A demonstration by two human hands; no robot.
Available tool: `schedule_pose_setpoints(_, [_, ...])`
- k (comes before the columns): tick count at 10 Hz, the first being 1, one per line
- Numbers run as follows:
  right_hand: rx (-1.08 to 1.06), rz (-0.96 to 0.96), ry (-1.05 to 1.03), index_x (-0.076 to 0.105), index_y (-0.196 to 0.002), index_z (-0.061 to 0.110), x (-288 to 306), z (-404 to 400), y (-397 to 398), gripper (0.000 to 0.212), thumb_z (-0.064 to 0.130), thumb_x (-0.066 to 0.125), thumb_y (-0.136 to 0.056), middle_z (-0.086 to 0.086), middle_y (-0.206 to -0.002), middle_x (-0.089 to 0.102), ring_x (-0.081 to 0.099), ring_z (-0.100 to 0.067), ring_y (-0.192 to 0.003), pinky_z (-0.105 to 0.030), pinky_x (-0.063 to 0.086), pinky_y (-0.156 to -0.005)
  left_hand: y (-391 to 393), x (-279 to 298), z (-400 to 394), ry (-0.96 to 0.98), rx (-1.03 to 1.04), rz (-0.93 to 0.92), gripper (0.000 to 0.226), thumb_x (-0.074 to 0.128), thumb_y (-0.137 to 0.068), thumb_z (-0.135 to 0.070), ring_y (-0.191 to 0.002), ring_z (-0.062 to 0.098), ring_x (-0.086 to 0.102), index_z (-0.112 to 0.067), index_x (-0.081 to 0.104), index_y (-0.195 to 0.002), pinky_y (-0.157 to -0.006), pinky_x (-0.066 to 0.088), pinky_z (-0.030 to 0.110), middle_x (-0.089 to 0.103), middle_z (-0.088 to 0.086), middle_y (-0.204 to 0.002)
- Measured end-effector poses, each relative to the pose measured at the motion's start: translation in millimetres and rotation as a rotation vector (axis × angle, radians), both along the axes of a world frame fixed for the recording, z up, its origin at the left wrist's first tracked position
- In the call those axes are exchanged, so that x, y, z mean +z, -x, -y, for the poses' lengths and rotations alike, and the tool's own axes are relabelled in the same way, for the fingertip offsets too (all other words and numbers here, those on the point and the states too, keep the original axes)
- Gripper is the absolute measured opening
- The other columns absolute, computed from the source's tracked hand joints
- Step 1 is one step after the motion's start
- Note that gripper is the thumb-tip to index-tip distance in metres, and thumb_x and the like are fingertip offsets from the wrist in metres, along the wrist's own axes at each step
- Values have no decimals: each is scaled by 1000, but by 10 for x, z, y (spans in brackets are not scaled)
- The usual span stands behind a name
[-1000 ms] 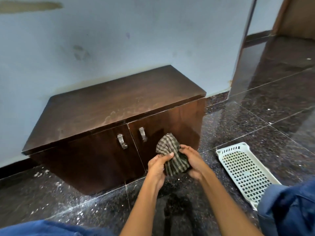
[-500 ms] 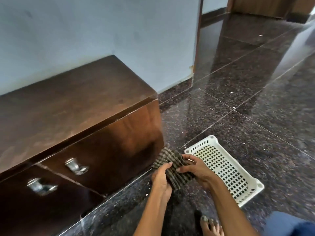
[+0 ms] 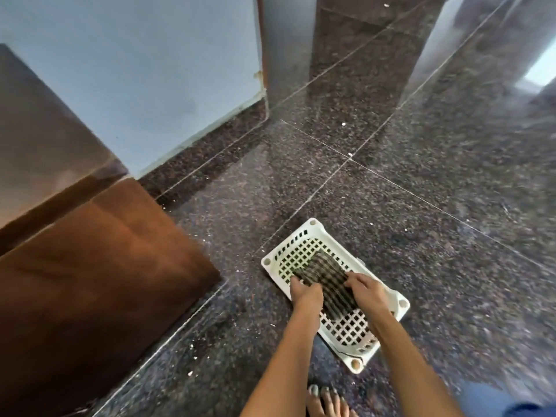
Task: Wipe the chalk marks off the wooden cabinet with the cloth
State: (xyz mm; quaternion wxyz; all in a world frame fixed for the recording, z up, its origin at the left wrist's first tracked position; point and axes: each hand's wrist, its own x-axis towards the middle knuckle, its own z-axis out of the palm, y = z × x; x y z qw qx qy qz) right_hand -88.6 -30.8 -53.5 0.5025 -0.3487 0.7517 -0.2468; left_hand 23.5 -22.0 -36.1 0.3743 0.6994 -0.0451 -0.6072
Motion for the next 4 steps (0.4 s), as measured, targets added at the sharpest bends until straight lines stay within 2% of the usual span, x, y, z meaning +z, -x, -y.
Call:
schedule_pose_setpoints(1, [77,-134,24,68,-105,25,-82,-23,50,20,20,58,-88,2,-94,69,62,-13,-77,-31,51,-69,38,-39,14,-31,-118,100,65,38,-93,1,-131,29,39,-16,12,-150,-107,35,34,32,13,-149])
schedule_pose_setpoints(2, [150,-219,35,65,-112,21,-81,-49,50,23,14,59,-90,-6,-109,68,62,-16,-77,-30,52,-67,49,-48,-3,-8,-200,233,61,40,-90,4,-124,30,45,-11,22,-146,-101,40,34,41,15,-142])
schedule_pose_setpoints(3, [263,-381,111,55,-127,20,-36,-103,30,38,8,55,-90,-9,-117,65,61,-20,-88,-34,53,-74,79,-38,-106,79,-268,450,73,46,-88,8,-134,28,36,-12,14,-150,-107,35,34,30,13,-150])
schedule_pose_setpoints(4, [390,-591,232,49,-134,22,-1,-128,-38,50,-2,49,-89,-7,-131,58,49,-26,-122,-38,49,-92,117,-43,-263,276,-455,733,77,51,-88,4,-144,19,14,-17,11,-151,-116,15,34,9,2,-158])
